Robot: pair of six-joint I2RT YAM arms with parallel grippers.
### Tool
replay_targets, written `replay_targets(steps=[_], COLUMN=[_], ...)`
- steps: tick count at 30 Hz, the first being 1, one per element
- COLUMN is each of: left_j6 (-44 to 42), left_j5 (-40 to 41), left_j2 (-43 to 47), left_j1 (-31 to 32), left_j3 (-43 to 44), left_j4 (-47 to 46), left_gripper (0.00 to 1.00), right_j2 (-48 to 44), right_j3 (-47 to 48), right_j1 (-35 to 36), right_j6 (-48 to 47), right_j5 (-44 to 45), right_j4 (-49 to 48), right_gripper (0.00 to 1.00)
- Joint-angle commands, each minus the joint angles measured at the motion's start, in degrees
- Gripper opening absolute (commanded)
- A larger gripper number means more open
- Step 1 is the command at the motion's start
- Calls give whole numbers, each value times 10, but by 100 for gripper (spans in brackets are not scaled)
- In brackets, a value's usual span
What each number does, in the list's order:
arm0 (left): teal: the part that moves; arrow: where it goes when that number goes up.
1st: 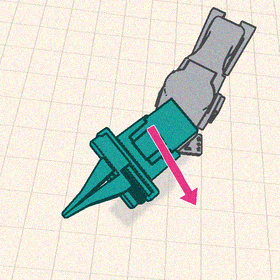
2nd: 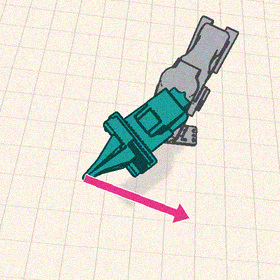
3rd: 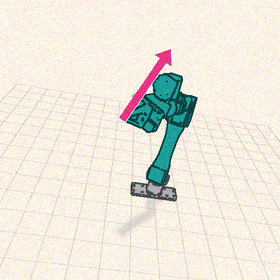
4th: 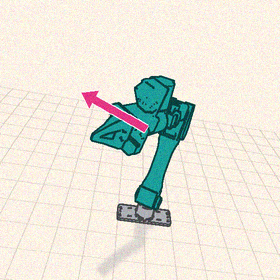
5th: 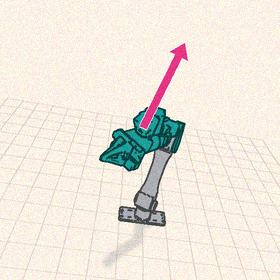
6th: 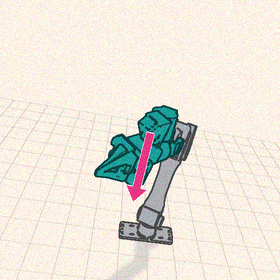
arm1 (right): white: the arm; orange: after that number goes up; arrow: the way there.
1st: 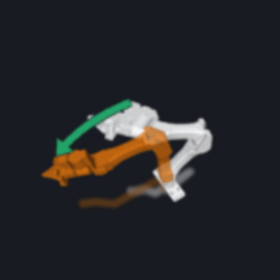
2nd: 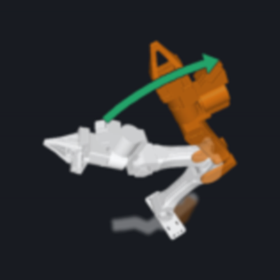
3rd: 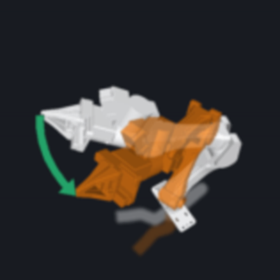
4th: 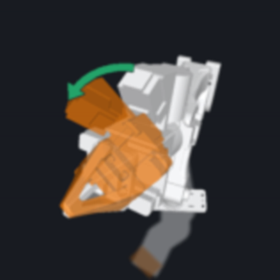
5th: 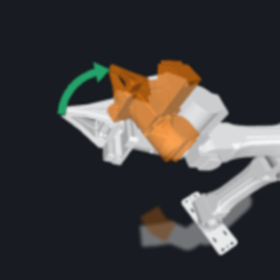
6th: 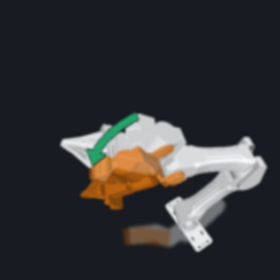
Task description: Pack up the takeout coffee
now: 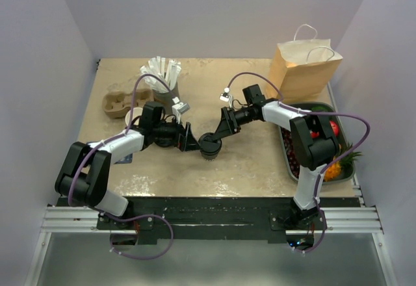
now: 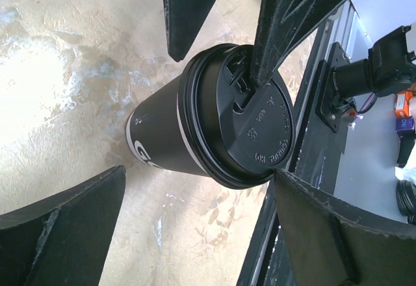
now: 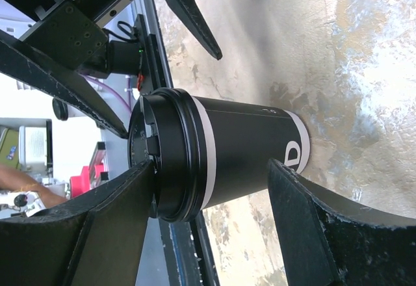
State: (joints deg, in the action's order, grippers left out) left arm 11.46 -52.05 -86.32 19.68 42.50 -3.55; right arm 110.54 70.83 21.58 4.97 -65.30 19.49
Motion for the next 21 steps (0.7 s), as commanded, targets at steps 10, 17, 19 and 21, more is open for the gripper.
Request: replay_targets(steps=[10, 17, 19, 21], left_j6=[-7, 1, -6, -11], left_j5=[-68, -49, -37, -23], left_j2=[13, -7, -14, -22], left_j1=[7, 22, 28, 34], left_j3=[-26, -11, -1, 6], left_j4=[-70, -69, -54, -46], left_gripper=[100, 100, 100, 100], right_j2=[-12, -10, -10, -11], right_j3=[0, 1, -2, -3], right_j1=[1, 2, 5, 6], right_j6=[21, 22, 22, 23], right_j5=[13, 23, 25, 28], right_j4=[-28, -26, -26, -29], right_gripper=[72, 72, 71, 71])
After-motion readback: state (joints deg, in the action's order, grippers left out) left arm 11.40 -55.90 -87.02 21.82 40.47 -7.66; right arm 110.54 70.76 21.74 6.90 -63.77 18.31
